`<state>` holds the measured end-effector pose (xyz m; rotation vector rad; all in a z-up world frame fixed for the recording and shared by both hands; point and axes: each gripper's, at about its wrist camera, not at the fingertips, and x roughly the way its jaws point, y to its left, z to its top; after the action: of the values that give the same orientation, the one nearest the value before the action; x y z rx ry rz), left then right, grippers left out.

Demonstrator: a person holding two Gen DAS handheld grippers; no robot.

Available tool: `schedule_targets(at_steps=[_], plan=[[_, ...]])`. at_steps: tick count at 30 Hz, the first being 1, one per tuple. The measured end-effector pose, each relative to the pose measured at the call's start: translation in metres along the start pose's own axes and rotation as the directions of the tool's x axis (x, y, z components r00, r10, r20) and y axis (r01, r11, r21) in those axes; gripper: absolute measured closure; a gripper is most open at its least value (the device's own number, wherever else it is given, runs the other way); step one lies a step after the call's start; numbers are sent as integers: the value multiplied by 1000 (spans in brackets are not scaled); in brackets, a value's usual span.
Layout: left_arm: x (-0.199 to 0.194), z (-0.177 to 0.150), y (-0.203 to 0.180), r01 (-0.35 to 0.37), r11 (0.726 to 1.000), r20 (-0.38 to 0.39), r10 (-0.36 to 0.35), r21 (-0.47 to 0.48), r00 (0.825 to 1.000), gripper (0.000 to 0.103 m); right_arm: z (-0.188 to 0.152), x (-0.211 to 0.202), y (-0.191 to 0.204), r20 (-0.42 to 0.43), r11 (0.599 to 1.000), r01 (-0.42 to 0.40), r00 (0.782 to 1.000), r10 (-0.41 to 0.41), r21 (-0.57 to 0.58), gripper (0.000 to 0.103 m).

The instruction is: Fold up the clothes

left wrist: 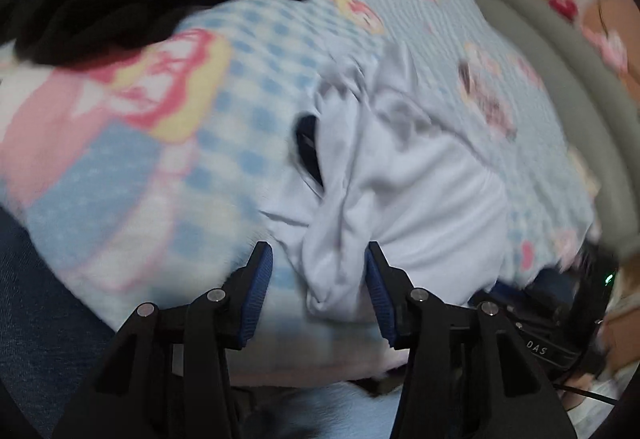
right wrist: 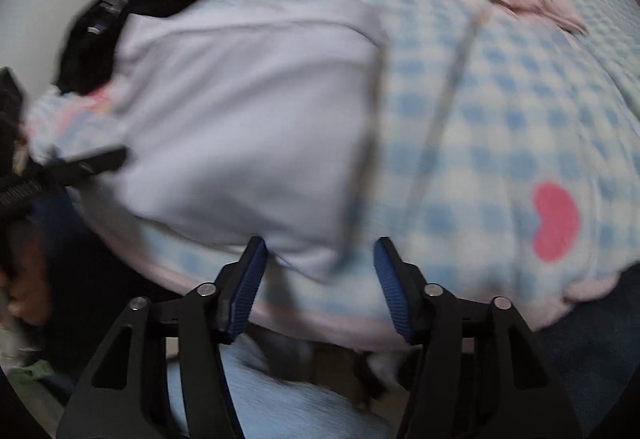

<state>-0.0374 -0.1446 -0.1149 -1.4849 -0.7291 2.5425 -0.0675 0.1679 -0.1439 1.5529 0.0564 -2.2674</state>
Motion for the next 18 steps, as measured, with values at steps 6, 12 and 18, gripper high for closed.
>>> schedule_targets(at_steps=[6,12,18], plan=[[-20,12,11,196,979,100,-190,-59,977,39,5,-41,-21,127,989,-132,984,123,60,45],[25,27,0,205,978,-15,-206,-48,978,32,33,-33,-34,138,957,-259,960,242,127,37],[50,26,-18,164,986,-84,-161,34,983,22,65,13,-16,74,937,-304,952,296,170,31]])
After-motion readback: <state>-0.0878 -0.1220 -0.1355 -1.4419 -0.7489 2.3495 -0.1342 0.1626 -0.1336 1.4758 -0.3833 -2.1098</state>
